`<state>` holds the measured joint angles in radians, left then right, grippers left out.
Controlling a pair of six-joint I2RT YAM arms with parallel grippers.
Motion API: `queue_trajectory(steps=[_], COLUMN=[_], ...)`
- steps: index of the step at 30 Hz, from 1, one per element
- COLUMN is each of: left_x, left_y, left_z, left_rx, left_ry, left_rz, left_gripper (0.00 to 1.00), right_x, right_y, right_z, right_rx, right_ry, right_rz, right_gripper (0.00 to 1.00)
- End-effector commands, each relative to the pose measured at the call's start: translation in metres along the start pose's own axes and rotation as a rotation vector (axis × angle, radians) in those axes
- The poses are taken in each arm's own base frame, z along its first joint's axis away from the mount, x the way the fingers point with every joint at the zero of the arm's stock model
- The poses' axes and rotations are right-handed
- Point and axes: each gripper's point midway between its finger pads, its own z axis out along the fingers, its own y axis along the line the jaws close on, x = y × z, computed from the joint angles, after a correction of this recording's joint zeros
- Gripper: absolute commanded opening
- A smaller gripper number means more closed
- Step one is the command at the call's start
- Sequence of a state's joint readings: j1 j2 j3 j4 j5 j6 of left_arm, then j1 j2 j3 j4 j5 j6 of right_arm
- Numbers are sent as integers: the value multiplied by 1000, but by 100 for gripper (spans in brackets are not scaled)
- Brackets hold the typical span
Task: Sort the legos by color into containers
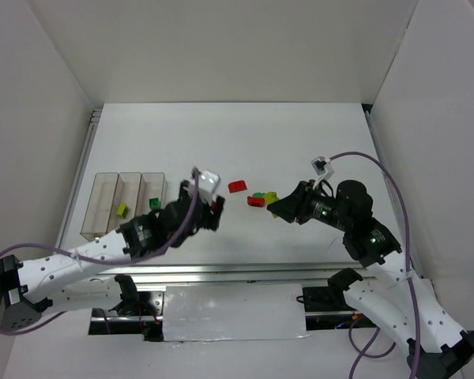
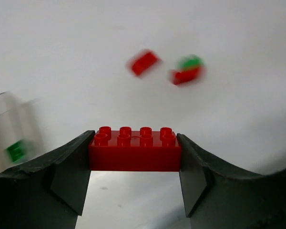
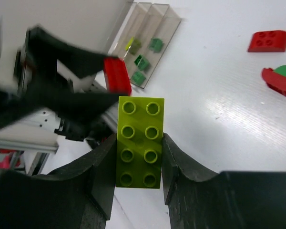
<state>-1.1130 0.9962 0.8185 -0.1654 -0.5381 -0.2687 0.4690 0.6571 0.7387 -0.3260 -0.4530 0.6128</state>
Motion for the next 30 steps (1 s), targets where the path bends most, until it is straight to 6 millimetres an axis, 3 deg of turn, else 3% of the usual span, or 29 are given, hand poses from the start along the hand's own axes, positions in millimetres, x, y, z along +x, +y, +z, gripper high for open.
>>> queue_trajectory(steps=[1, 2, 3, 5, 6, 8, 9, 12, 14, 19, 23, 26, 27, 29, 30], left_x=[-17, -7, 11, 35, 46, 59, 67, 90, 104, 115, 134, 142, 144, 149, 151], left_y=[125, 148, 204, 236, 278, 300, 324, 354, 363, 380, 380, 379, 379, 379, 378], left_z=[-11, -12, -34, -40, -61, -68, -86, -101, -98, -103, -95, -87, -86, -86, -86], left_rx=[-580, -658, -851, -905, -1019, -1043, -1141, -1276, -1307, -1394, -1364, -1340, -1346, -1355, -1358], left_ry=[-2, 47, 117, 198, 176, 169, 133, 148, 192, 184, 213, 235, 244, 264, 270], left_rz=[-385, -451, -561, -753, -870, -983, -1058, -1162, -1201, -1224, -1256, -1269, -1270, -1271, -1272], left_gripper=[0, 0, 0, 0, 0, 0, 0, 0, 0, 0, 2, 18, 33, 42, 52], right_x=[-23, -23, -23, -21, -21, -19, -17, -12, -7, 6, 8, 9, 9, 7, 6], right_y=[2, 2, 3, 2, 2, 0, 1, 0, 1, -5, -9, -9, -9, -7, -7], right_z=[-14, -14, -14, -11, -10, -6, -4, 3, 7, 15, 18, 20, 20, 19, 19], right_rx=[47, 45, 41, 36, 33, 27, 12, -8, -33, -44, -39, -45, -44, -43, -42], right_ry=[-100, -102, -101, -94, -90, -80, -66, -39, -11, 41, 49, 67, 68, 69, 69], right_rz=[-64, -67, -69, -65, -60, -55, -51, -39, -39, -33, -38, -41, -43, -46, -47], right_gripper=[0, 0, 0, 0, 0, 0, 0, 0, 0, 0, 0, 0, 0, 0, 0])
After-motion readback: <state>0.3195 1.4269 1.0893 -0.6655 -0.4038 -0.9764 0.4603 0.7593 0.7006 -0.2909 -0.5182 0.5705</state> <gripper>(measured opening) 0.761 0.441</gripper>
